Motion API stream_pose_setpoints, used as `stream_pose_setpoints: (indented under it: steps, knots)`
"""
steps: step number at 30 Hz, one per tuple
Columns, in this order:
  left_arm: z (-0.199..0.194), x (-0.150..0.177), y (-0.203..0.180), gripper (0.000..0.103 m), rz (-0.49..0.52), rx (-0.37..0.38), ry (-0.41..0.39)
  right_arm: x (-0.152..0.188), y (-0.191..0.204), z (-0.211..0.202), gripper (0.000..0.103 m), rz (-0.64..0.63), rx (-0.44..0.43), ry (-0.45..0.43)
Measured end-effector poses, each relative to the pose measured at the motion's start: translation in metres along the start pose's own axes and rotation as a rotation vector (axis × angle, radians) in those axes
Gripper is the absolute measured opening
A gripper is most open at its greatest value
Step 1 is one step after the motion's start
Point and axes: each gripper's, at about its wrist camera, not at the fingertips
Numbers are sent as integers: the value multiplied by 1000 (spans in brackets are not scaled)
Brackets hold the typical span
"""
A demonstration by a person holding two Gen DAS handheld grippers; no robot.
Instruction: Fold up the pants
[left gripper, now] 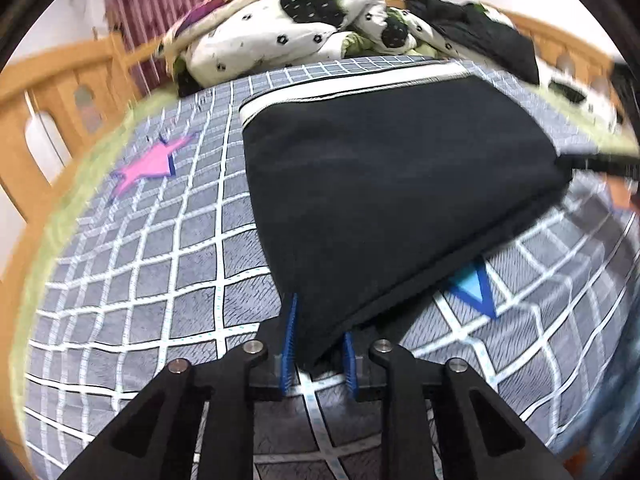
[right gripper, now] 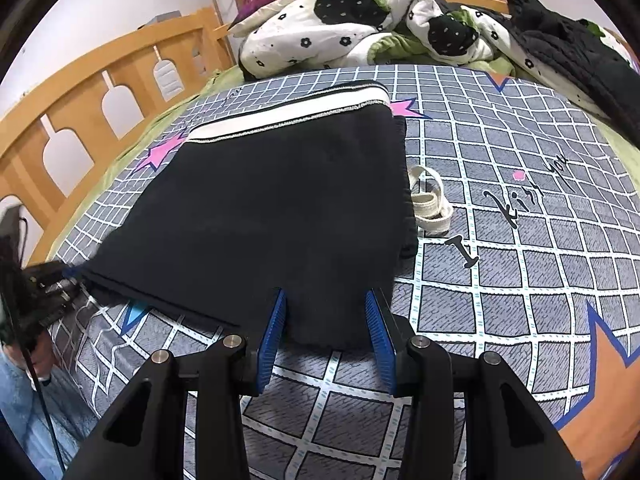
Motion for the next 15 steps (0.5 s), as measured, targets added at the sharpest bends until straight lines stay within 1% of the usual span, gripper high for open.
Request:
stream_pose_setpoints:
  steps: [1, 2, 3, 4, 5, 6, 7, 8, 9, 10, 11, 12, 13, 14, 15]
  knots:
    - [-5, 0, -3, 31, 14, 14, 1, 0, -1, 0, 42, -1, 1, 0]
    - [-9, 3, -3, 46, 14, 40, -5, 0, -1, -1, 42, 5, 0, -5]
    - [-13, 5, -3, 56, 19, 84, -18, -1, -2, -3, 42, 13, -7, -11]
    - [-13, 6, -6, 72, 36, 90, -22, -2, -2, -6, 42, 20, -25, -20]
    - [-11, 5, -11, 73, 65, 65, -17, -3, -1, -9, 42, 22, -36, -29]
    - [-7, 6, -14, 72, 88, 37, -12, -3, 0, -10, 42, 21, -40, -38]
    - [0, 5, -23, 64, 128, -17, 4, -3, 1, -11, 42, 17, -40, -47]
    - [8, 3, -29, 48, 151, -47, 23, -3, 2, -10, 42, 15, -38, -49]
    - [11, 1, -30, 44, 150, -70, 26, -4, 1, -8, 42, 16, -35, -45]
    - [9, -4, -25, 30, 79, -96, -13, -4, 1, -5, 42, 21, -29, -38]
    - [2, -6, -18, 26, 12, -63, -42, -5, 1, -1, 42, 27, -14, -28]
    - [-2, -9, -9, 26, -45, -31, -57, -5, 1, 3, 42, 31, 10, -22]
    - [-3, -11, -4, 26, -68, -4, -48, -6, 0, 6, 41, 32, 33, -14]
    - [0, -11, -5, 27, -41, -5, -14, -5, -1, 9, 38, 38, 51, -6]
    - [5, -7, -10, 29, -8, -14, 13, -5, -2, 8, 38, 45, 44, -7]
Point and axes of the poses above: each gripper's, at about its wrist camera, not at the fingertips, and z roughly the way its jaws point, y to its left, x to its underside, and after that the axes turned 12 degrees about z, right-handed
